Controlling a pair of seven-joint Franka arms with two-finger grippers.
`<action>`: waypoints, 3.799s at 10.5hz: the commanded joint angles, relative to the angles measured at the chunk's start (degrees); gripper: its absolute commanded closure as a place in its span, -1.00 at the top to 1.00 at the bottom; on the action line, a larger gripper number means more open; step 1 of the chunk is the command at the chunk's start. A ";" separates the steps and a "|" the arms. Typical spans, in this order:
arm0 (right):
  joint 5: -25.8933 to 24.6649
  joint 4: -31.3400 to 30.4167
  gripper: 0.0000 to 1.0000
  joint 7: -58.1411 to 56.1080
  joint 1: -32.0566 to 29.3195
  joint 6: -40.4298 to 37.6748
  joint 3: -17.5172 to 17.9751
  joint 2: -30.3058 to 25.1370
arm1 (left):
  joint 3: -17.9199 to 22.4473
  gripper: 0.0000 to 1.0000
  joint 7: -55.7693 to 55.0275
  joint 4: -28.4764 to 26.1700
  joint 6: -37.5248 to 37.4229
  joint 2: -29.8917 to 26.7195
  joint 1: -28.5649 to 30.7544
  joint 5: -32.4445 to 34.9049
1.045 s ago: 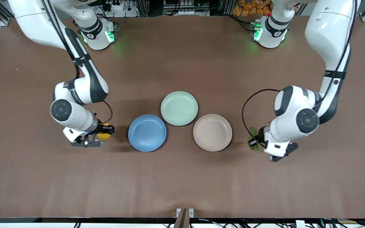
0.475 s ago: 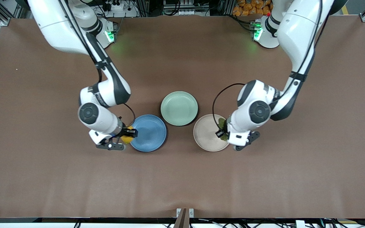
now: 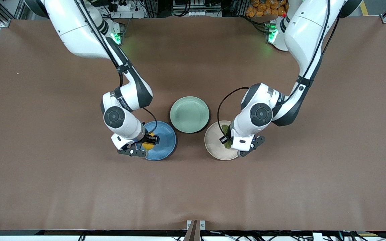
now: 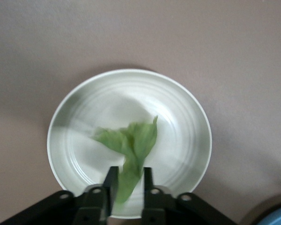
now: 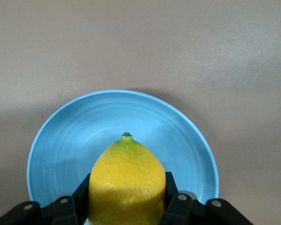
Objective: Place lemon and lettuce in plates
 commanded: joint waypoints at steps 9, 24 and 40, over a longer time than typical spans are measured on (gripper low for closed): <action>-7.33 1.14 -0.65 1.25 2.09 1.43 -0.57 4.51 | 0.50 1.00 12.62 -0.03 -4.71 -2.06 9.53 6.74; -6.97 10.46 1.00 -7.24 -6.95 -29.39 -0.74 -5.05 | 8.40 1.00 52.52 -21.83 -13.78 -29.02 15.44 -0.36; -10.92 9.84 1.00 -20.55 -20.68 -49.38 -0.48 -18.07 | 12.10 1.00 57.19 2.77 -37.40 -35.19 15.17 -0.83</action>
